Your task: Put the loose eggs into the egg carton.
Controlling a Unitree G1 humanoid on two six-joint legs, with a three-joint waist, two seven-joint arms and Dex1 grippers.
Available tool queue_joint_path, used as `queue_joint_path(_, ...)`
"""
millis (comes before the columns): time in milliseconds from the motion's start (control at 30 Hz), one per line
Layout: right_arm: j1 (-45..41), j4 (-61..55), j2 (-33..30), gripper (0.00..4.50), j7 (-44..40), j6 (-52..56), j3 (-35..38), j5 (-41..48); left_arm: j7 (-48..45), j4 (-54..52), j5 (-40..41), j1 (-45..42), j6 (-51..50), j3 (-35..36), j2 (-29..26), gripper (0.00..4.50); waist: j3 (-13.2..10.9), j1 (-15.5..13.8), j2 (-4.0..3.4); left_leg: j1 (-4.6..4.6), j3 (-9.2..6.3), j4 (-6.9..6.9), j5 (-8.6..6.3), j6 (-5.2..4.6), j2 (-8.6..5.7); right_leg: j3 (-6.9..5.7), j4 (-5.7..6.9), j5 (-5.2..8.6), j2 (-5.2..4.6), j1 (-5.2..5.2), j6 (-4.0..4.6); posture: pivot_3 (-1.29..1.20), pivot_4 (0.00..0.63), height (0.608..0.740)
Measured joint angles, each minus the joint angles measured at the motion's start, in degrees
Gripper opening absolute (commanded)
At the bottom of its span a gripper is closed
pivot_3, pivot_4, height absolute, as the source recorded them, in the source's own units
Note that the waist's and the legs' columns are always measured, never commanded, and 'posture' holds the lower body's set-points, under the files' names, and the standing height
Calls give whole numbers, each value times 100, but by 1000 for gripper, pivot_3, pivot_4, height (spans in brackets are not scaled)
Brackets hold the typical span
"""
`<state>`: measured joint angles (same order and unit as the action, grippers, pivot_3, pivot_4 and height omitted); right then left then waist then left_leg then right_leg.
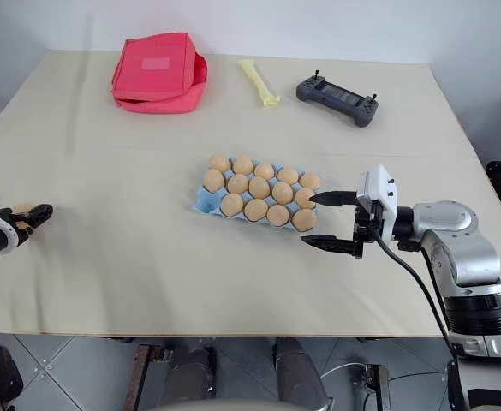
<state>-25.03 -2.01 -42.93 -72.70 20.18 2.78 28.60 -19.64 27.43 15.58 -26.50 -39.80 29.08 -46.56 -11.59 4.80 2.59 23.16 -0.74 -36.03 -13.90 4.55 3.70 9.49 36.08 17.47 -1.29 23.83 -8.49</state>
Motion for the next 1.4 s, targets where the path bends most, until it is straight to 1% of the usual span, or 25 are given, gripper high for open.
queue_joint_path(67,73,-21,-39,4500,8,3,15,9,-54,-46,11,24,-13,-23,0,2060,0,-6,0,0,0,1,0,0,0,0,-1,0,0,0,0,0,150,740)
queue_joint_path(100,112,-21,-49,4500,14,6,16,12,-62,-112,15,55,-33,-24,0,1969,0,-6,0,1,0,0,0,0,0,0,-2,0,0,0,0,0,150,740)
queue_joint_path(233,170,-33,-88,4500,39,7,30,43,-139,-613,91,137,-161,-58,9,1966,0,-12,0,2,0,-1,0,0,0,0,-1,0,-1,-1,0,0,150,740)
queue_joint_path(367,171,-49,-107,4500,56,6,46,52,-277,-1320,234,12,-167,-273,200,1965,0,-26,0,0,-1,-7,1,-1,-1,0,1,-2,-1,-6,-3,0,150,740)
queue_joint_path(500,161,-56,-124,4500,88,2,48,55,-612,-1909,483,-581,-265,-945,734,1965,0,-143,0,1,-3,-19,2,-2,-3,1,-5,-7,0,-15,-13,0,150,740)
queue_joint_path(633,183,-90,-124,4500,140,1,56,56,-1146,-2261,607,-894,-79,-1702,1202,1965,0,-158,-1,0,-1,-14,2,-2,-3,2,-10,-7,0,-15,-13,0,150,740)
queue_joint_path(767,380,-164,-124,4500,247,1,187,65,-1665,-2243,617,-950,57,-2471,1565,1965,0,-133,-2,0,-1,-8,2,-3,-1,5,-8,-5,4,-10,-9,0,150,740)
queue_joint_path(867,501,-277,-124,4500,327,1,259,91,-1989,-2193,607,-1039,160,-2782,1654,1965,0,-146,-2,0,-2,-14,2,-3,-2,5,-7,-6,4,-12,-10,0,150,740)
queue_joint_path(1067,692,-476,-124,4500,480,1,297,119,-2314,-1904,494,-1259,428,-2996,1704,1965,0,-153,-2,-1,-2,-22,6,-9,-3,7,-7,-9,4,-16,-15,0,150,740)
queue_joint_path(1233,807,-550,-124,4500,602,1,409,126,-2428,-1508,367,-1440,642,-3046,1869,1965,0,-160,-2,0,-2,-21,6,-10,-3,7,-8,-9,4,-17,-15,0,150,740)
queue_joint_path(1300,808,-582,-124,4500,620,1,433,135,-2504,-1482,339,-1462,703,-3125,1929,2682,0,-161,-2,0,-3,-19,6,-10,-3,7,-8,-9,4,-16,-15,0,150,740)
queue_joint_path(1333,811,-583,-124,4500,631,1,437,144,-2542,-1422,336,-1484,741,-3139,1978,2931,0,-162,-2,0,-3,-18,6,-10,-3,7,-8,-9,4,-16,-15,0,150,740)
queue_joint_path(1400,815,-585,-123,4500,653,1,438,164,-2582,-1243,330,-1560,784,-3138,2076,3580,0,-165,-2,0,-3,-19,6,-10,-3,7,-8,-9,4,-16,-15,0,150,740)
